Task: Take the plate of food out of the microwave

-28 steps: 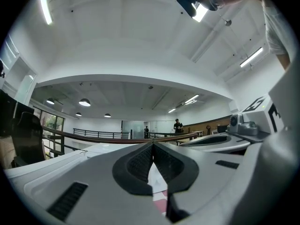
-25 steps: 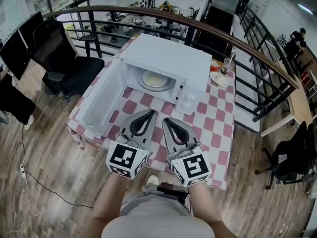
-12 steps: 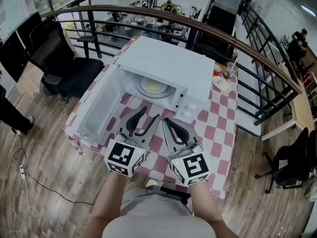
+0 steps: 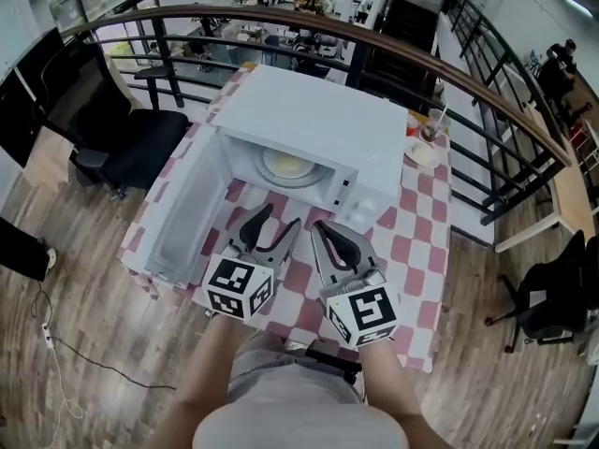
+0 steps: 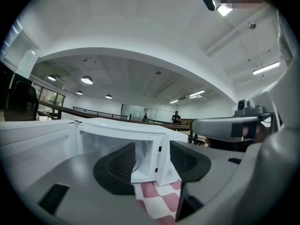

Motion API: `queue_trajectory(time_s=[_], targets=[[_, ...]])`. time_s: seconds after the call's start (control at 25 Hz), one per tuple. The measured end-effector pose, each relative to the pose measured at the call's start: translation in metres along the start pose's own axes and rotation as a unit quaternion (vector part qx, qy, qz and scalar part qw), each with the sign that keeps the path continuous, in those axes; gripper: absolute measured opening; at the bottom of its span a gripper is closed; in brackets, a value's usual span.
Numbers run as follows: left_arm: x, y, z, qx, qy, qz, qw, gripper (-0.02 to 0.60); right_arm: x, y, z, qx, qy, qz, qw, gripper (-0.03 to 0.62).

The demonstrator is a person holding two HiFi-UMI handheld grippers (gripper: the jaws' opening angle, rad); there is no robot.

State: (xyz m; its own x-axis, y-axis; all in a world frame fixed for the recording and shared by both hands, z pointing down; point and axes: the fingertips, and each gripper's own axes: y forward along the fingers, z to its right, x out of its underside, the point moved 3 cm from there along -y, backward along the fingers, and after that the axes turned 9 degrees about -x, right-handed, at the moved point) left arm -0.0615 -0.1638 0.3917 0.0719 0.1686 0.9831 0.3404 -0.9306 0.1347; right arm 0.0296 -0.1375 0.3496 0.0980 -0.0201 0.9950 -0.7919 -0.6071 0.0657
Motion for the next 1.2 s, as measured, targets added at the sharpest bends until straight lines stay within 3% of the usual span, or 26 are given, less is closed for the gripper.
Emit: queue_trajectory(time_s=[0.28,0.44,0.56,0.72,0.84,0.92,1.0,1.08,1.2], targets=[[0.018,0.035,-0.032,0.005,-0.048,-0.041,0.998,0.233,0.015,0.03,0.013,0.013,0.011,-0.021,1.0,0.028],[0.031,0.057,-0.05,0.0,-0.101,-0.057,0.9932,0.233,0.034,0.047,0.02,0.021,0.022,-0.039,0.999,0.028],[0.044,0.073,-0.064,-0.008,-0.168,-0.073,0.9831,0.233,0.045,0.055,0.024,0.027,0.027,-0.05,0.998,0.028],[0.067,0.091,-0.079,-0.028,-0.246,-0.105,0.9631,0.241,0.054,0.058,0.027,0.03,0.035,-0.063,0.997,0.028],[0.087,0.102,-0.09,-0.04,-0.31,-0.125,0.9415,0.272,0.061,0.064,0.025,0.026,0.038,-0.073,0.996,0.028],[0.099,0.11,-0.096,-0.042,-0.376,-0.135,0.9159,0.275,0.066,0.068,0.025,0.025,0.039,-0.079,0.996,0.028],[0.11,0.116,-0.102,-0.045,-0.442,-0.139,0.885,0.273,0.069,0.071,0.025,0.023,0.041,-0.083,0.995,0.027],[0.119,0.123,-0.108,-0.053,-0.489,-0.141,0.8595,0.272,0.072,0.073,0.026,0.021,0.042,-0.088,0.995,0.028],[0.133,0.132,-0.117,-0.072,-0.514,-0.151,0.8411,0.272,0.077,0.074,0.03,0.023,0.047,-0.094,0.994,0.028]])
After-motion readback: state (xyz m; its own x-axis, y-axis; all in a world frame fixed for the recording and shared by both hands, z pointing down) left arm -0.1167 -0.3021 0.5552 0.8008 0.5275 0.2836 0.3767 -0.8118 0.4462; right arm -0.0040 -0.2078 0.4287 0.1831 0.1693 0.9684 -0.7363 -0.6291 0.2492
